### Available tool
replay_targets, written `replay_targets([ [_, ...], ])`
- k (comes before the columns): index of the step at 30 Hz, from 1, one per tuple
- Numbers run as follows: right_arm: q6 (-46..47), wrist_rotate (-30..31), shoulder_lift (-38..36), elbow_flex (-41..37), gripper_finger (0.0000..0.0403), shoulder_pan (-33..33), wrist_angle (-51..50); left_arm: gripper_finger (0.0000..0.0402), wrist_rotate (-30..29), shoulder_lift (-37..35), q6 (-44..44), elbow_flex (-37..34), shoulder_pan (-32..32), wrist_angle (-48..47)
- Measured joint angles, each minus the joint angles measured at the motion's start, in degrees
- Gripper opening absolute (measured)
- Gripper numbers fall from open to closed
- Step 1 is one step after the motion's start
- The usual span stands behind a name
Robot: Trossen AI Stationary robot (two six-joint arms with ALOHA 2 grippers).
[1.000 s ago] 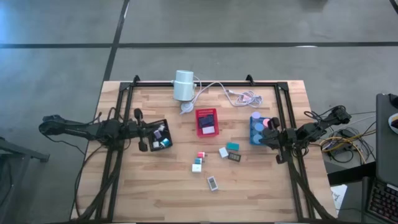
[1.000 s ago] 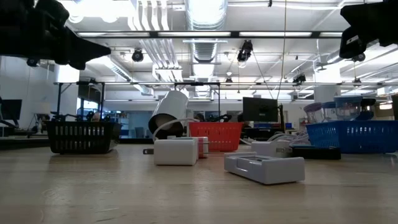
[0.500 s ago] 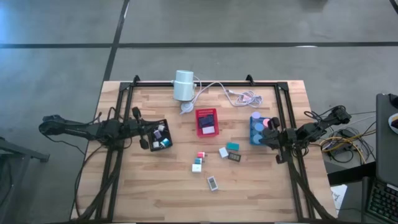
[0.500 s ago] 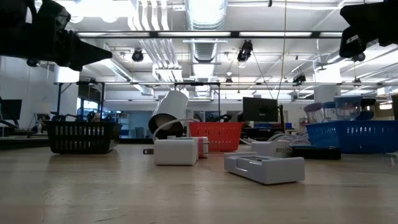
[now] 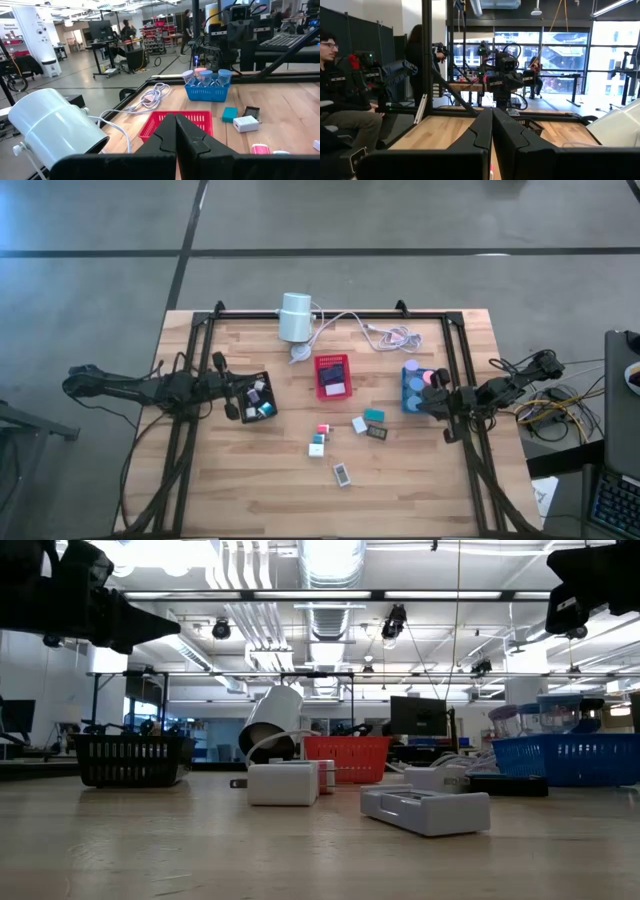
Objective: Pick & Place Office items
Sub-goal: Put the black digital clock into the red basket
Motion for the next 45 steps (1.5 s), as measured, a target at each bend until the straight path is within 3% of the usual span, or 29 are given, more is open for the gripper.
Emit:
replay_targets([
  [45,3.26,0.0,0.02,0.04,0.0008,0.0,-1.33,0.0,-0.01,-0.02,0.0,0.0,0.0,0.02],
])
